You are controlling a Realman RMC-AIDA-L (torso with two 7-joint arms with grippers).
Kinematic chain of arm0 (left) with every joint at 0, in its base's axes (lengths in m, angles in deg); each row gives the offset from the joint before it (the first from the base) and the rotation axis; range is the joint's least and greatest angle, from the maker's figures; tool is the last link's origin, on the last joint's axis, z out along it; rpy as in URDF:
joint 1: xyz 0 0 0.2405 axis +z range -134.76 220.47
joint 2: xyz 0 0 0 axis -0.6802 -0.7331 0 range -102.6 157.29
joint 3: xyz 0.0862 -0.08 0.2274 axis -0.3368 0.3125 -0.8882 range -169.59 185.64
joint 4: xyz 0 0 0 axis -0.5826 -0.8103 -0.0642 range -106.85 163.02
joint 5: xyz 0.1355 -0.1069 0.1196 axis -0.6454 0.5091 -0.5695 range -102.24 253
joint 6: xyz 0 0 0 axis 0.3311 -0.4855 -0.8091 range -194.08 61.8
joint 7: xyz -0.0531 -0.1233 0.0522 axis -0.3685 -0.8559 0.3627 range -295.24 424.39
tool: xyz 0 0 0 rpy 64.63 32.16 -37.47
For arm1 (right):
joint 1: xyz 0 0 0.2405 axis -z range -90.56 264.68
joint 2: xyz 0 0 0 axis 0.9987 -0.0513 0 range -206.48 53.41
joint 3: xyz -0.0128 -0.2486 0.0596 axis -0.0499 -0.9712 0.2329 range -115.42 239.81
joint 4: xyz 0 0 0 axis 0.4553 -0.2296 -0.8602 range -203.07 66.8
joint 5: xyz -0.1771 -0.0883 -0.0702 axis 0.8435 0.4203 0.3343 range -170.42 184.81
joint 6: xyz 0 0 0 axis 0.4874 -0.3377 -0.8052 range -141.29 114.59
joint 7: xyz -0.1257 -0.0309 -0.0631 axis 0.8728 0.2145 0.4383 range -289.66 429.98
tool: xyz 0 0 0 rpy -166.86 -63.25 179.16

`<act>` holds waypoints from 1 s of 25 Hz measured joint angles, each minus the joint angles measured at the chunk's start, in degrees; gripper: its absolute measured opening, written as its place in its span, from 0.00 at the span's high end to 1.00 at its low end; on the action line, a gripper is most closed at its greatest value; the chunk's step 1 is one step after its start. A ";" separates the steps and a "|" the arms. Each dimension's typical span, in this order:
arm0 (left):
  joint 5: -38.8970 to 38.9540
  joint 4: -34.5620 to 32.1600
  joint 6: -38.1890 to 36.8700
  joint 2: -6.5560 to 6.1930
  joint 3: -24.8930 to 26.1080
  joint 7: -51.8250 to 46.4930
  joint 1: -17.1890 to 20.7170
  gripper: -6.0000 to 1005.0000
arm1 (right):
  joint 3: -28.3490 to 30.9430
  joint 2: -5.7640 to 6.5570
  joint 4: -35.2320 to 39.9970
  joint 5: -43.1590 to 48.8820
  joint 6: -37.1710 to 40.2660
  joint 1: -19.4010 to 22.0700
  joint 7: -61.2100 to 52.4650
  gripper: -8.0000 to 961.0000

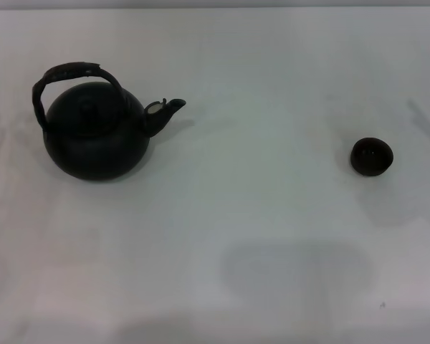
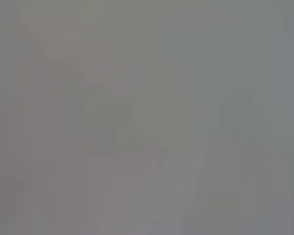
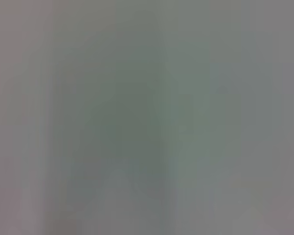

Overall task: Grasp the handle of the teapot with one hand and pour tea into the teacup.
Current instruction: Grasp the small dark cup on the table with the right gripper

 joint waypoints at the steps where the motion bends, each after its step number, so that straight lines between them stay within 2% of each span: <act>1: -0.64 0.00 -0.34 -0.04 -0.03 -0.03 0.37 0.17 | 0.00 0.10 2.96 2.38 0.25 0.75 -3.02 0.12; 8: -1.32 0.07 -1.79 -0.07 -0.02 -0.06 1.54 0.17 | 0.15 0.71 23.42 21.15 -0.31 3.16 -26.00 0.12; 10: -1.32 0.07 -1.96 -0.11 -0.01 -0.09 1.53 0.17 | -0.18 0.50 29.02 27.54 -1.32 2.79 -32.26 0.12; 12: -1.33 0.08 -2.35 -0.12 -0.05 -0.09 1.25 0.17 | -1.20 -0.21 34.14 36.10 -2.92 1.10 -38.83 0.12; 14: -1.36 0.08 -2.81 -0.13 -0.06 -0.09 0.98 0.17 | -2.15 -0.40 34.85 37.93 -3.34 0.31 -40.36 0.12; 18: -1.41 0.08 -3.16 -0.14 -0.05 -0.09 0.84 0.17 | -8.32 -0.41 35.23 42.72 -3.59 -2.92 -43.56 0.12; 25: -1.41 0.08 -3.28 -0.14 -0.05 -0.09 0.86 0.17 | -12.01 -0.52 34.67 46.96 -2.87 -5.30 -43.89 0.12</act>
